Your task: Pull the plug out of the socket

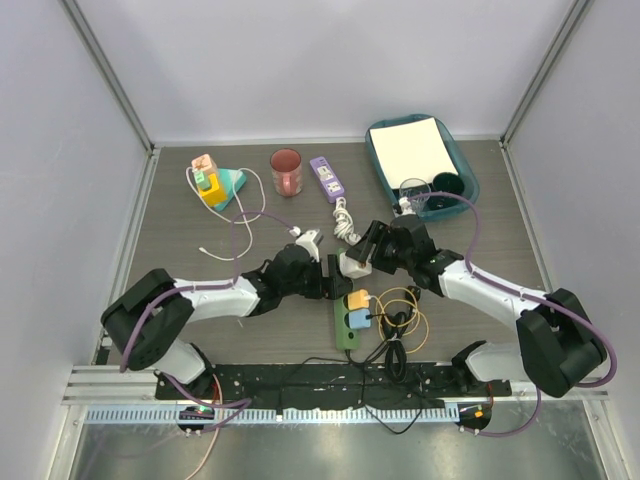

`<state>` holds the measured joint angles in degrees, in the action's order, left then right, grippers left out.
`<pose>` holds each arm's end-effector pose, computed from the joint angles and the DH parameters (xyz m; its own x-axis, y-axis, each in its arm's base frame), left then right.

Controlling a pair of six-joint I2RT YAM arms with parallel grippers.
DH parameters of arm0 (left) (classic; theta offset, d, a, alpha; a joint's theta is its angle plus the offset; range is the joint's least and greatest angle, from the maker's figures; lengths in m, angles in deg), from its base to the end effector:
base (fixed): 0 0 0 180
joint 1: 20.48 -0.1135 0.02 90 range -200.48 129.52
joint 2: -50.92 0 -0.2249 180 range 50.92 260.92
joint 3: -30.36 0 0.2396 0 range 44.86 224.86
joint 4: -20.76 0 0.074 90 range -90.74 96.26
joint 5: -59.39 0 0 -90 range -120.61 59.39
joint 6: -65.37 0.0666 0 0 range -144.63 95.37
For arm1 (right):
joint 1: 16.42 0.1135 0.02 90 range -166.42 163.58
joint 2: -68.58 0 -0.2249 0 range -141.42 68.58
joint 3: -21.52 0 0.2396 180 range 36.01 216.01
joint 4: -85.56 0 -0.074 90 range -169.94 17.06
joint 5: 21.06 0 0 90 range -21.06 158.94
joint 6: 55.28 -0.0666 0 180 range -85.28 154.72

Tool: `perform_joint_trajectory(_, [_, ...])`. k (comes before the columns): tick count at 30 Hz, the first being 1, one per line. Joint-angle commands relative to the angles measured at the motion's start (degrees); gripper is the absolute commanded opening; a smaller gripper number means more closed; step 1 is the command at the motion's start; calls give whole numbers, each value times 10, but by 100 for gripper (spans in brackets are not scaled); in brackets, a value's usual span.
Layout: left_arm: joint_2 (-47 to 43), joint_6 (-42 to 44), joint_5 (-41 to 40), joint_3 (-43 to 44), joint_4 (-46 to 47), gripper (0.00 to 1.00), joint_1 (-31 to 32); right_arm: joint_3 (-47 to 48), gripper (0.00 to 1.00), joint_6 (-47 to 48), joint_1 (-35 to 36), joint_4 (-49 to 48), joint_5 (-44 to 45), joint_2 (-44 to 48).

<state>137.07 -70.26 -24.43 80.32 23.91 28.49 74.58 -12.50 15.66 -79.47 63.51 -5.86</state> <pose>0.2019 -0.2429 0.1200 -0.8288 -0.1303 -0.5442 0.3100 0.7028 -0.6403 0.2473 0.1624 0.1597 -0.7766 0.3756 -0.5059 -0.0344 0.7765 0.6292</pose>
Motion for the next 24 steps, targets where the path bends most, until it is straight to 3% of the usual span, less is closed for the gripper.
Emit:
perform_joint_trajectory(1, [16, 7, 4, 12, 55, 80, 2, -1, 21, -28, 3, -60, -22, 29])
perform_joint_trajectory(5, [32, -1, 10, -1, 79, 76, 2, -7, 20, -26, 3, -64, -20, 30])
perform_joint_trajectory(8, [43, -3, 17, -1, 87, 62, 2, -9, 21, -24, 3, -64, -20, 28])
perform_joint_trajectory(11, [46, -7, 26, 0, 88, 37, 2, -12, 26, -20, 3, -68, -22, 25])
perform_joint_trajectory(12, [46, -9, 29, 0, 90, 24, 2, -14, 32, -16, 3, -71, -32, 24])
perform_joint_trajectory(14, [47, -10, 39, 4, 90, 13, 2, -17, 41, -12, 3, -79, -40, 23])
perform_joint_trajectory(15, [47, -9, 42, 6, 90, 2, 2, -18, 49, -9, 3, -79, -41, 22])
perform_joint_trajectory(18, [50, -10, 48, 11, 85, 0, 2, -16, 63, -1, 3, -79, -48, 18])
perform_joint_trajectory(24, [49, -16, 53, 10, 89, 0, 2, -17, 66, 1, 3, -86, -71, 3])
